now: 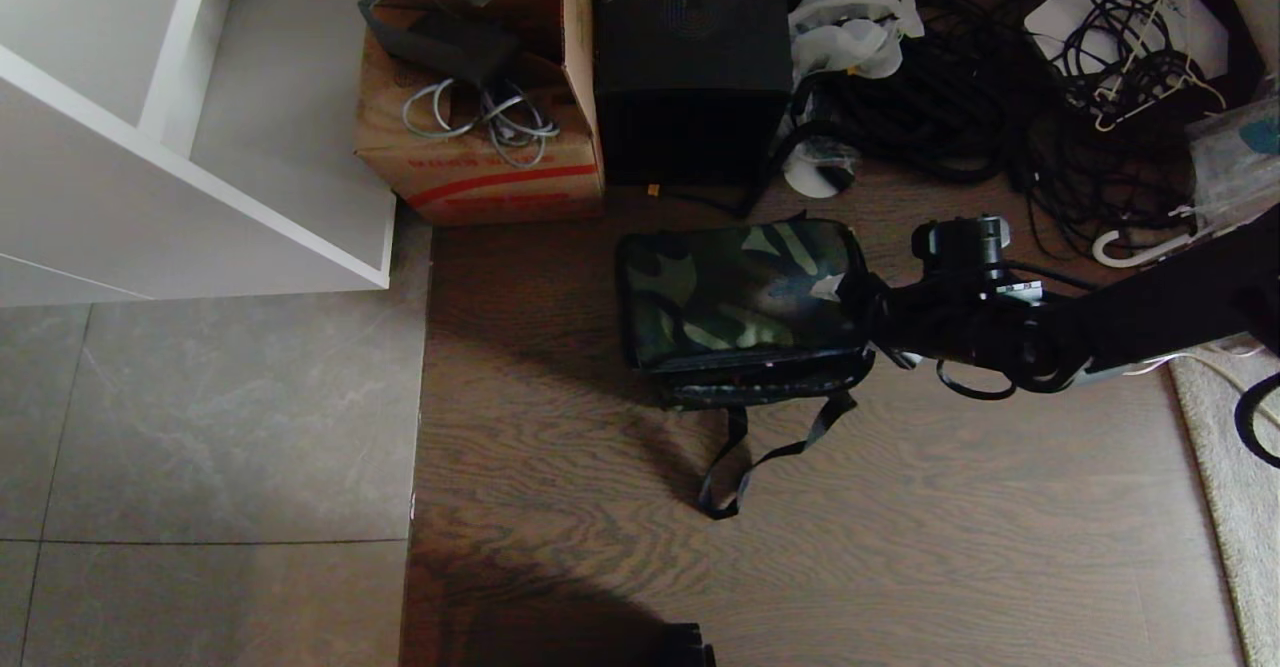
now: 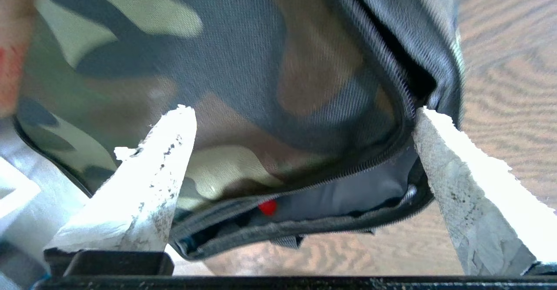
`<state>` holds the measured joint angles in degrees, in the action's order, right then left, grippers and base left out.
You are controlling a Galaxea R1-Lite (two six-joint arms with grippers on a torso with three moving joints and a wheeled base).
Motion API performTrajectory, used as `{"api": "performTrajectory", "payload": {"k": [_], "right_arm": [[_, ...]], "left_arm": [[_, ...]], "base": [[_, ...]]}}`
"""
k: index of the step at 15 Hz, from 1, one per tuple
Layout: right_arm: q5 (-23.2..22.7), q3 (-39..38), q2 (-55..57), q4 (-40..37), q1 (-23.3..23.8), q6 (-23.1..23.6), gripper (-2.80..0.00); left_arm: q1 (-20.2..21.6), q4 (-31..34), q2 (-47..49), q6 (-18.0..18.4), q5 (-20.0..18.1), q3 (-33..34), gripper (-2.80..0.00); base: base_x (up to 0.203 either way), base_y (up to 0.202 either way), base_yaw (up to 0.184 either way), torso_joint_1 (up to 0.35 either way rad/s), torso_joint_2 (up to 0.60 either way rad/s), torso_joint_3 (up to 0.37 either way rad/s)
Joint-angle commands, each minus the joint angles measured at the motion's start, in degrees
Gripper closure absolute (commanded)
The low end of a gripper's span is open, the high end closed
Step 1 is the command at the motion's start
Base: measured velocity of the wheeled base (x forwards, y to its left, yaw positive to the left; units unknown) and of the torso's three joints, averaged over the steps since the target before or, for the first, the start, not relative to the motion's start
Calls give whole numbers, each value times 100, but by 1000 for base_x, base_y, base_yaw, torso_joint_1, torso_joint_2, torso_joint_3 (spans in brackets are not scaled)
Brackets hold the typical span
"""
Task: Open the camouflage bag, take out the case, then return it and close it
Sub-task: Open the top of the storage box
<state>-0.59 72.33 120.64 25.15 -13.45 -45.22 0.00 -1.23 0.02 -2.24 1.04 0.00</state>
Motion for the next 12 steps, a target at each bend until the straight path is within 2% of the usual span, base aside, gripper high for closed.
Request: {"api": "performTrajectory", "payload": {"k": [1,4,7,8,12], "right_arm": [[-210,30,67,-174,-1,-20,-280],[-302,50,63,-258,0,-12,-280],[-27,113,189,57,-44,-156,-280],[29,115,199,272,-68,-208,0],[65,131,189,506,-70,-240,0]], "left_arm": [[0,0,-2,-4,2,53,0],[0,0,-3,-4,2,53,0],[0,0,-2,-4,2,53,0],[0,0,-2,-4,2,53,0],[0,-3,-10,-4,2,53,0]], "base": [[0,0,0,0,0,0],[0,0,0,0,0,0],[0,0,0,0,0,0],[0,0,0,0,0,0],[0,0,0,0,0,0]]}}
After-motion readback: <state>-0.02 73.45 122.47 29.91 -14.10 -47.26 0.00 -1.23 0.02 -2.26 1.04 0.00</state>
